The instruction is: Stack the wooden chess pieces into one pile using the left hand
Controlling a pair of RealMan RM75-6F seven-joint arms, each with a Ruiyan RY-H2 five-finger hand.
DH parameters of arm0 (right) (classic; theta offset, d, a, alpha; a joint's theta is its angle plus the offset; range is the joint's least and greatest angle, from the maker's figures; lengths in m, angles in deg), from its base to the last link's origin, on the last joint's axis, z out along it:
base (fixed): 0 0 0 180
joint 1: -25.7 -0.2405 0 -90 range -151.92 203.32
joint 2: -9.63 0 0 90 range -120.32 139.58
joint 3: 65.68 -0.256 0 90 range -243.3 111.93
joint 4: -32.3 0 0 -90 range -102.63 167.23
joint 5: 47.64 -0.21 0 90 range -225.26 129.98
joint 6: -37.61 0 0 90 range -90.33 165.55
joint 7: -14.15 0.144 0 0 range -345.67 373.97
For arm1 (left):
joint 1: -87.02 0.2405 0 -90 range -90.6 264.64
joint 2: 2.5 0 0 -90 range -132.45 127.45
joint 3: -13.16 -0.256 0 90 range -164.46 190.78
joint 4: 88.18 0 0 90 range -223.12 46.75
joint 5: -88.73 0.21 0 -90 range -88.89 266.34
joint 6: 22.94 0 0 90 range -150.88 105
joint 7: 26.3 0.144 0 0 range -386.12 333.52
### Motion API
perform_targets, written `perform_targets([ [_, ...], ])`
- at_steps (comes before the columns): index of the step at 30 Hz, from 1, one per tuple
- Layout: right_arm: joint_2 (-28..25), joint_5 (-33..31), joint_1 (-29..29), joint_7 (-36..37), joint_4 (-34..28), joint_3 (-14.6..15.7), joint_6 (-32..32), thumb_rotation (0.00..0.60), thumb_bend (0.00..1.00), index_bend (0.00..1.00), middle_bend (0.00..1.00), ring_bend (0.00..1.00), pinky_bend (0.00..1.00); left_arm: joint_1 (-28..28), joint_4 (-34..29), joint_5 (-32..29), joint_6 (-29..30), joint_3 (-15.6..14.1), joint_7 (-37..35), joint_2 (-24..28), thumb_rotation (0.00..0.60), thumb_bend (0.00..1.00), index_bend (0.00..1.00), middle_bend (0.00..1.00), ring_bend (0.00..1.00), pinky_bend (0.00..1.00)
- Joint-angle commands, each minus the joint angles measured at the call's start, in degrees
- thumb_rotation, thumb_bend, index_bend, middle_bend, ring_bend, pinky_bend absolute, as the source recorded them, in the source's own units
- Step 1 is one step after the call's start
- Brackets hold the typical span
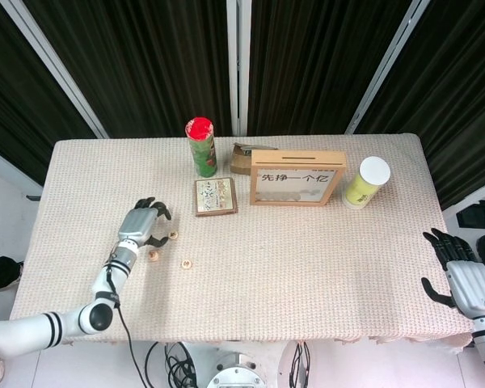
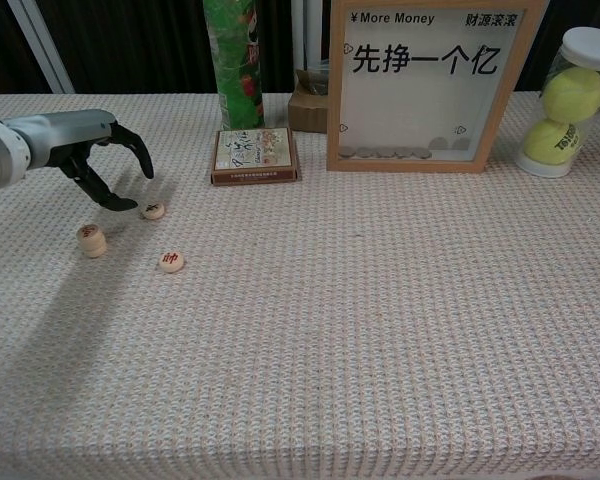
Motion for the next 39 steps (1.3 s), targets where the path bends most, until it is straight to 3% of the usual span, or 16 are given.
perform_targets([
  [1,0.0,0.0,0.0,0.0,0.0,0.0,0.0,0.600,0.34,0.00,0.00,0.00,0.00,-1.6,0.1,-2.8,-0.7,-0.6,2.3,-0.1,0.600,0.26,0.36,0.16,0.00,0.01],
  [7,-0.1,-0.2,0.0,0.6,0.2,0.0,-0.1,0.600,0.34,0.00,0.00,0.00,0.00,-3.8,0.1,-7.2,-0.4,-1.5,5.6,-1.1,0.600,0.26,0.36,0.16,0.00,0.01],
  [17,-0.3,-0.1,0.0,1.6,0.7,-0.1,-0.2,0.600,0.34,0.00,0.00,0.00,0.00,-5.1,1.7,-8.7,0.6,-2.4,6.6,-3.1,0.600,0.26,0.41,0.16,0.00,0.01],
  [39,-0.2,-0.4,-0.3,1.7,1.0,-0.1,-0.9,0.600,0.34,0.00,0.00,0.00,0.00,-3.9,4.3,-4.7,1.5,-2.4,2.2,-5.1,0.600,0.28,0.48,0.18,0.00,0.01],
])
